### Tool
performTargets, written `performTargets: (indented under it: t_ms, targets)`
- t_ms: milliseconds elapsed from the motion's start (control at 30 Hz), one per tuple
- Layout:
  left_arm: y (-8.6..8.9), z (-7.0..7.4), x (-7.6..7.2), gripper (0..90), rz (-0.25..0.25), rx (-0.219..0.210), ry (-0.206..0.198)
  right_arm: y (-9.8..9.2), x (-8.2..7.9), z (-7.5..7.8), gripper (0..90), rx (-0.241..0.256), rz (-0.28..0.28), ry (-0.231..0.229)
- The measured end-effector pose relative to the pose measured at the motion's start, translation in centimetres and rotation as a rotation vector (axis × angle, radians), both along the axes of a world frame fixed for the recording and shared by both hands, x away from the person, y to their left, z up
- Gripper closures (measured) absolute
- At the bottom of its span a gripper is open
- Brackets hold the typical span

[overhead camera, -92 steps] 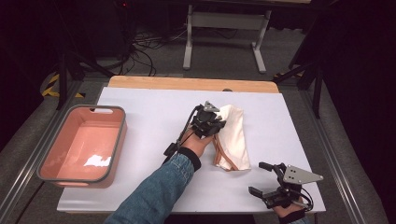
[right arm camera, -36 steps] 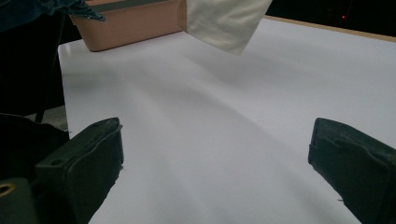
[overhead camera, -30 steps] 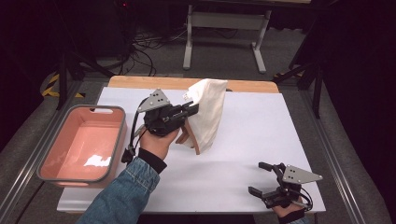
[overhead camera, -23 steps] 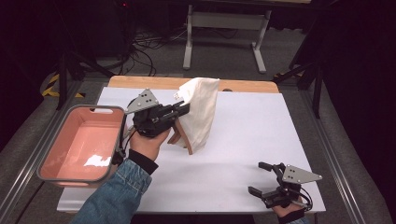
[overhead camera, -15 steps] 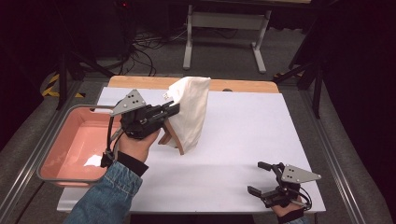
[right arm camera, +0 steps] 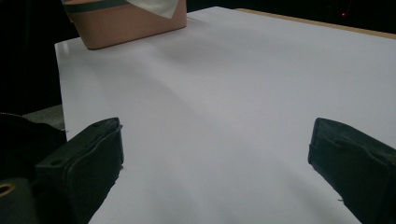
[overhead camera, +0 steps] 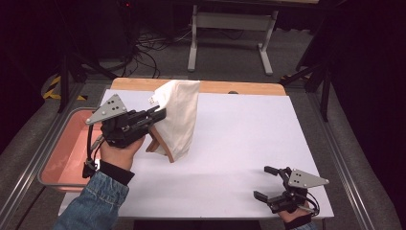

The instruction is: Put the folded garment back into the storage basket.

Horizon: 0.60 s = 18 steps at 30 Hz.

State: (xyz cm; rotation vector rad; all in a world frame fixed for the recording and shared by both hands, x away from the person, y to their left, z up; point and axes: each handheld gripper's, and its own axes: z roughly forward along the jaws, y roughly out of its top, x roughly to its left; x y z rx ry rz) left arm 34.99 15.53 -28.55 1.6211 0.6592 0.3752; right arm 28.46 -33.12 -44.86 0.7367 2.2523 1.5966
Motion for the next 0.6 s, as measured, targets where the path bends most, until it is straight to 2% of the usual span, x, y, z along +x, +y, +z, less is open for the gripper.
performTargets:
  t_ms: [600]
  targets:
    - [4.8, 0.7, -2.0, 81.2, 0.073, 0.009, -0.011, 0.0, 0.0, -0.1, 3.9, -0.001, -0.003, 0.004]
